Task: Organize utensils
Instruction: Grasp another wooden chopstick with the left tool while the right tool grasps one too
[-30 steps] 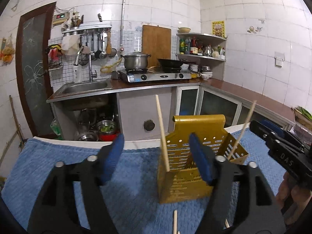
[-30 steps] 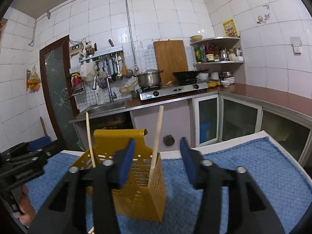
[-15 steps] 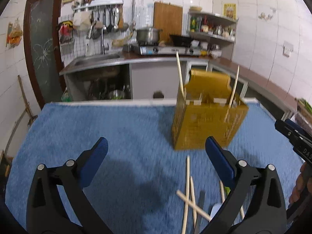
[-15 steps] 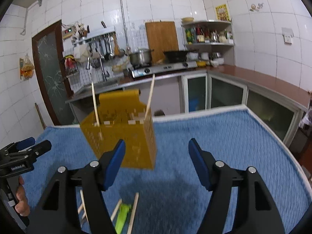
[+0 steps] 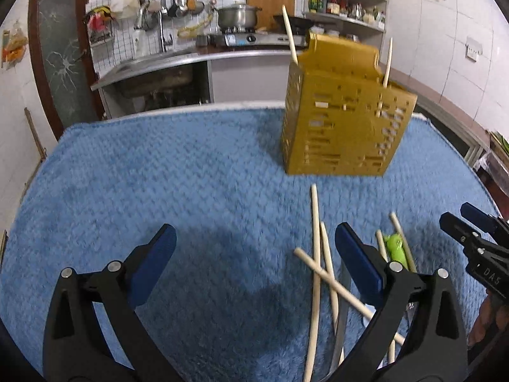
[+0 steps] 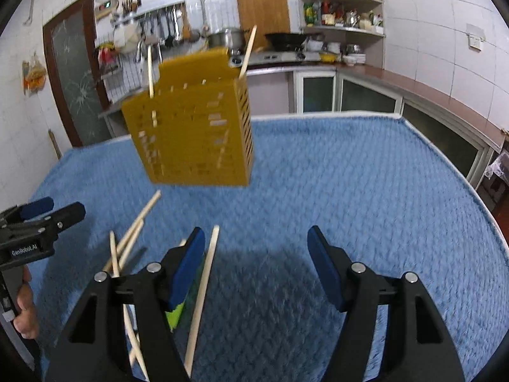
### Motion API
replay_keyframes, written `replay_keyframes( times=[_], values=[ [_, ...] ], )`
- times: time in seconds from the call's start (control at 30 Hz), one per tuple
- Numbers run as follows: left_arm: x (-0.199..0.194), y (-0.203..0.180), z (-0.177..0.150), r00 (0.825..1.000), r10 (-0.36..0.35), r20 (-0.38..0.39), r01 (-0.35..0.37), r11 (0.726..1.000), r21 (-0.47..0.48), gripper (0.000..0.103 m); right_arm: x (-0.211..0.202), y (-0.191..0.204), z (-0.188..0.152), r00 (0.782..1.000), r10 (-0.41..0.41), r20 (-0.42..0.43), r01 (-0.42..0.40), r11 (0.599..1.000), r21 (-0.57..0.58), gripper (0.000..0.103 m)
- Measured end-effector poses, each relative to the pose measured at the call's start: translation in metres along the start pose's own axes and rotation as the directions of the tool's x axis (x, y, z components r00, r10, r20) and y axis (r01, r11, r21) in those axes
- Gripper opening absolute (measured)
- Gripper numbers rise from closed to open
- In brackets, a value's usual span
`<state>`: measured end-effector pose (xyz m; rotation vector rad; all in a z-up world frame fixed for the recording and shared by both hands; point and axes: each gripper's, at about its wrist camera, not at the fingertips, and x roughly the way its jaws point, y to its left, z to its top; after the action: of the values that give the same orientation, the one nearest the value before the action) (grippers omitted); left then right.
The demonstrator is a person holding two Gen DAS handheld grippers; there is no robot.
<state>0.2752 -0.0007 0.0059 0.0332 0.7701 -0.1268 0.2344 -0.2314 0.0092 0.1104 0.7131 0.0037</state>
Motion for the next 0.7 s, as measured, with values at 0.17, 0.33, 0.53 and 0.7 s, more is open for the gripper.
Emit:
replay_keyframes(
  times=[0.17, 0.33, 0.53, 0.7],
  values=[
    [0.017, -0.007, -0.007, 0.995, -0.04, -0.089, 0.04, 0.999, 0.007, 0.081, 0.015, 0.012, -0.011, 0.997, 0.009, -0.08, -0.012, 0.999, -0.036, 0.066],
    [0.025, -0.016, -0.011, 0.989, -0.075, -0.127, 0.077, 0.997, 0.012, 0.066, 0.024, 0.021, -0.017, 0.992, 0.018, -0.124, -0.024, 0.998, -0.051, 0.053],
    [0.033, -0.028, -0.015, 0.981, -0.083, -0.177, 0.092, 0.995, 0.042, 0.045, 0.034, 0.028, -0.021, 0.985, 0.021, -0.171, -0.033, 0.997, -0.068, 0.043],
    [0.045, -0.034, -0.015, 0.973, -0.075, -0.217, 0.087, 0.995, 0.045, 0.035, 0.04, 0.028, -0.019, 0.985, 0.021, -0.174, -0.033, 0.997, -0.068, 0.034]
  ],
)
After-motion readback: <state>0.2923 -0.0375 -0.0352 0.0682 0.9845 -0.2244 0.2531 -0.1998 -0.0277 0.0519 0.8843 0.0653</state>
